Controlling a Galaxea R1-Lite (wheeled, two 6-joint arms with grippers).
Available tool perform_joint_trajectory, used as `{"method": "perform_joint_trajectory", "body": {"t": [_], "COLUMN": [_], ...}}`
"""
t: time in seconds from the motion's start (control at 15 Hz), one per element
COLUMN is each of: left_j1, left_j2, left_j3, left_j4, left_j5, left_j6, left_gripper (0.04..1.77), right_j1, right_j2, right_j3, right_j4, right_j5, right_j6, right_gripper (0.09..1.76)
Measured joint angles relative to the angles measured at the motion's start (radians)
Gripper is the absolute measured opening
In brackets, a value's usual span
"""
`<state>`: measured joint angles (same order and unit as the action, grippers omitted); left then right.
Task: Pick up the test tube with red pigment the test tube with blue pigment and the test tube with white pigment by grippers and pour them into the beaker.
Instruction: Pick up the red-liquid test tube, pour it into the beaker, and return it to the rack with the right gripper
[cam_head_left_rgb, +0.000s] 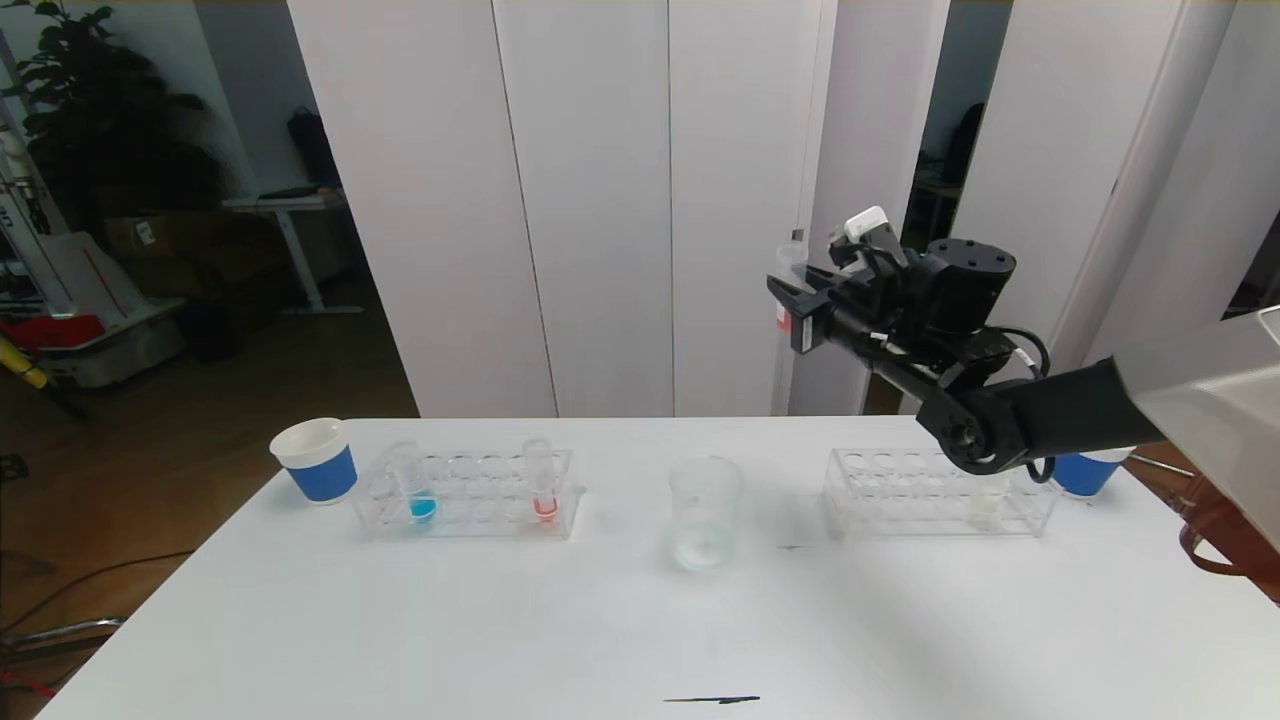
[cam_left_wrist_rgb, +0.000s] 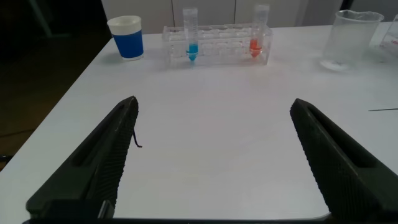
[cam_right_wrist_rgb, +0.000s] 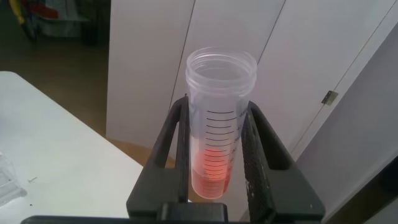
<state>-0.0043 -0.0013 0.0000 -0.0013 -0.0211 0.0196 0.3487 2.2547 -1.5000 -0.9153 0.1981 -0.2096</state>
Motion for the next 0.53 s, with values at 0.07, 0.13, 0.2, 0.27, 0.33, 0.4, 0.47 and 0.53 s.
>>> {"method": "perform_joint_trajectory", "body": {"t": [0.07, 0.13, 0.2, 0.27, 0.33, 0.4, 0.47, 0.53], "left_j1": [0.0, 0.0, 0.0, 0.0, 0.001, 0.0, 0.0, 0.0], "left_j2": [0.0, 0.0, 0.0, 0.0, 0.0, 0.0, 0.0, 0.0], "left_j3": [0.0, 0.0, 0.0, 0.0, 0.0, 0.0, 0.0, 0.0], "left_j4": [0.0, 0.0, 0.0, 0.0, 0.0, 0.0, 0.0, 0.0], "left_j5": [0.0, 0.0, 0.0, 0.0, 0.0, 0.0, 0.0, 0.0], "left_j6": [0.0, 0.0, 0.0, 0.0, 0.0, 0.0, 0.0, 0.0], "left_gripper": [1.75, 1.75, 1.75, 1.75, 1.75, 1.75, 1.75, 1.75], "right_j1": [0.007, 0.016, 0.027, 0.039, 0.048, 0.054, 0.058, 0.058], "right_j2": [0.031, 0.051, 0.066, 0.076, 0.083, 0.087, 0.091, 0.093], "right_j3": [0.011, 0.026, 0.04, 0.05, 0.053, 0.054, 0.056, 0.056], "right_j4": [-0.044, -0.051, -0.053, -0.056, -0.056, -0.056, -0.056, -0.056], "right_j5": [0.041, 0.083, 0.117, 0.133, 0.137, 0.14, 0.153, 0.177], "right_j6": [-0.012, -0.025, -0.04, -0.064, -0.095, -0.138, -0.188, -0.229], "right_gripper": [0.58, 0.58, 0.58, 0.58, 0.58, 0.58, 0.58, 0.58]}}
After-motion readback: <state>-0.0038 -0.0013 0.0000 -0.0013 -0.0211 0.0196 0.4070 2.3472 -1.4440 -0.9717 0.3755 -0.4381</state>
